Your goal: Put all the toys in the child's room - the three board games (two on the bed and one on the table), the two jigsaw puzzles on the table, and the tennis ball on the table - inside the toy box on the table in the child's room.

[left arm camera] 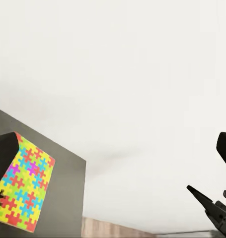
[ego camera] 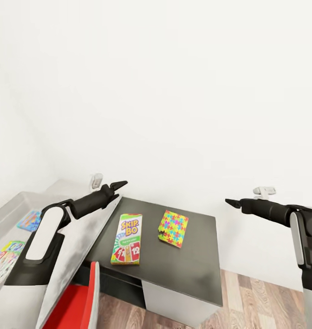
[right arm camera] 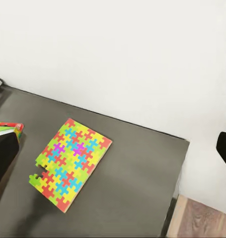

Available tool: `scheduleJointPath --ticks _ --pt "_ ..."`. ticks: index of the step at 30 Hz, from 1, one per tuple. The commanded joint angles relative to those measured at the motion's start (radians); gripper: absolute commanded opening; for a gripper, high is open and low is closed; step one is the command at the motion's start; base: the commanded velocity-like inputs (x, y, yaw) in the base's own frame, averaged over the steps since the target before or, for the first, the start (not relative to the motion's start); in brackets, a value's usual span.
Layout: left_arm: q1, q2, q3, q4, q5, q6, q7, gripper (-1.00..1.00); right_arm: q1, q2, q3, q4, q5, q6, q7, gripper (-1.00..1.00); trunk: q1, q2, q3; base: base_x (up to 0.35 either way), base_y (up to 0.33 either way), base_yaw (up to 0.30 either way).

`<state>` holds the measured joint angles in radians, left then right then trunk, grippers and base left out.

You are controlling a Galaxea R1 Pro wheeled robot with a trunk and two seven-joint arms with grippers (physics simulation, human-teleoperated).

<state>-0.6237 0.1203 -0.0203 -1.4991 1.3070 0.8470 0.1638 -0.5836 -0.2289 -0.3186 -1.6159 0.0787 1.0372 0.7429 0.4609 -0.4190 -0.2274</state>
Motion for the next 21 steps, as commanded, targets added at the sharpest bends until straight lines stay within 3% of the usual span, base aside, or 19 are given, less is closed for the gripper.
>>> scheduleJointPath --ticks 1,10,21 --pt "0.000 0.000 -0.001 -0.002 0.013 0.000 0.018 1.00 -0.002 0.000 -0.001 -0.001 0.009 0.006 0.009 1.00 0.001 -0.002 -0.002 0.000 0.000 -0.293" --pt "0.005 -0.002 -0.002 -0.008 0.014 -0.003 0.027 1.00 -0.001 -0.001 0.000 0.000 0.008 0.009 0.009 1.00 0.001 -0.002 -0.002 0.000 -0.024 -0.222" --pt "0.011 0.004 0.006 -0.008 0.006 -0.003 0.029 1.00 -0.001 -0.001 0.000 -0.001 0.007 0.007 0.009 1.00 0.001 -0.002 -0.002 -0.047 -0.283 -0.031"
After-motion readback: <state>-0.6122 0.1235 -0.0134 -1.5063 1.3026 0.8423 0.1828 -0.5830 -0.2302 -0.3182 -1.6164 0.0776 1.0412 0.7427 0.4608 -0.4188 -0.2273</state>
